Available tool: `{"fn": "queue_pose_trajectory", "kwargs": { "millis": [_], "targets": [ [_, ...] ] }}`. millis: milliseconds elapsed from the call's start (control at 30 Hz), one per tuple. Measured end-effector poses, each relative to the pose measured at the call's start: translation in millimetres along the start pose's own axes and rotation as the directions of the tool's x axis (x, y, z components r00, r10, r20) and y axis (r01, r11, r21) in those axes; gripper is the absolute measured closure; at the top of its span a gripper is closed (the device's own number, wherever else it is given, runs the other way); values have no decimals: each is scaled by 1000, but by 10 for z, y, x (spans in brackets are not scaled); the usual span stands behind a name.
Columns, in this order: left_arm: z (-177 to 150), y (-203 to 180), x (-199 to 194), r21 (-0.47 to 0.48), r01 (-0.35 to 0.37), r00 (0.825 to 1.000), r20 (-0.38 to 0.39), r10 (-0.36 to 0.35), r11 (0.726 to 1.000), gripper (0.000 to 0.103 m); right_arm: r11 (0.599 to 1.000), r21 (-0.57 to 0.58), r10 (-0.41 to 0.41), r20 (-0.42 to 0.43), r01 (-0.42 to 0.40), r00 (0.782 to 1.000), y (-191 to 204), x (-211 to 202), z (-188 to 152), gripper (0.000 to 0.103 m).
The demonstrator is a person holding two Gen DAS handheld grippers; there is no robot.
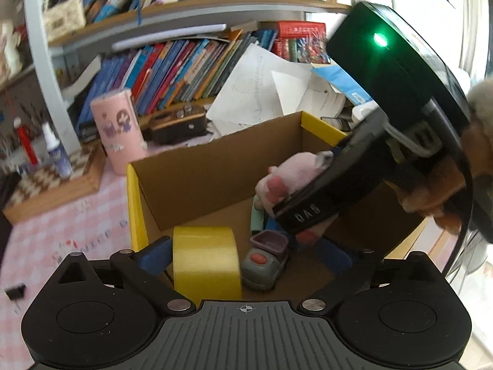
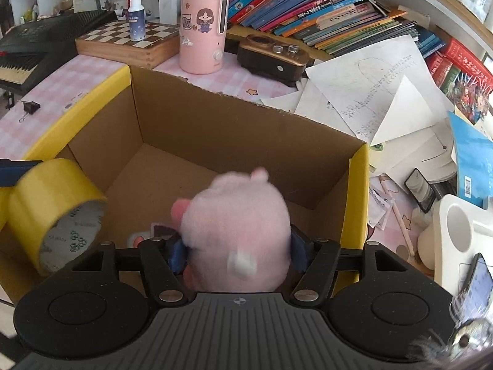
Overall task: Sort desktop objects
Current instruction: 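Lower the pig plush into the box and open the right tool while the left tool drops the tape roll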
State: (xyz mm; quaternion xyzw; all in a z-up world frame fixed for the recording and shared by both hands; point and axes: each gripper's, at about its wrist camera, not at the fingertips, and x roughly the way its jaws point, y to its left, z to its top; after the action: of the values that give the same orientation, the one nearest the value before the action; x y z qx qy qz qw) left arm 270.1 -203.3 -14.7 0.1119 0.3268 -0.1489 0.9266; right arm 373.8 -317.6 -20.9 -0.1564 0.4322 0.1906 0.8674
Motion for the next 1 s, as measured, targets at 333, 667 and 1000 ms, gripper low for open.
{"fn": "queue_pose_trajectory", "kwargs": {
  "millis": [333, 667, 1000],
  "targets": [
    [49, -29, -104, 20, -55, 997, 63, 54, 998, 2, 998, 56, -11, 76, 7, 997, -81, -184, 49, 25],
    [34, 123, -430, -58, -113, 983, 138, 120, 992, 2, 961, 278, -68, 217, 6, 974, -64, -652, -182, 23],
    [-170, 375, -902, -192, -139, 968, 178, 174, 971, 2, 935, 341, -214, 322, 98, 922, 201, -1179, -598, 20]
  ]
}}
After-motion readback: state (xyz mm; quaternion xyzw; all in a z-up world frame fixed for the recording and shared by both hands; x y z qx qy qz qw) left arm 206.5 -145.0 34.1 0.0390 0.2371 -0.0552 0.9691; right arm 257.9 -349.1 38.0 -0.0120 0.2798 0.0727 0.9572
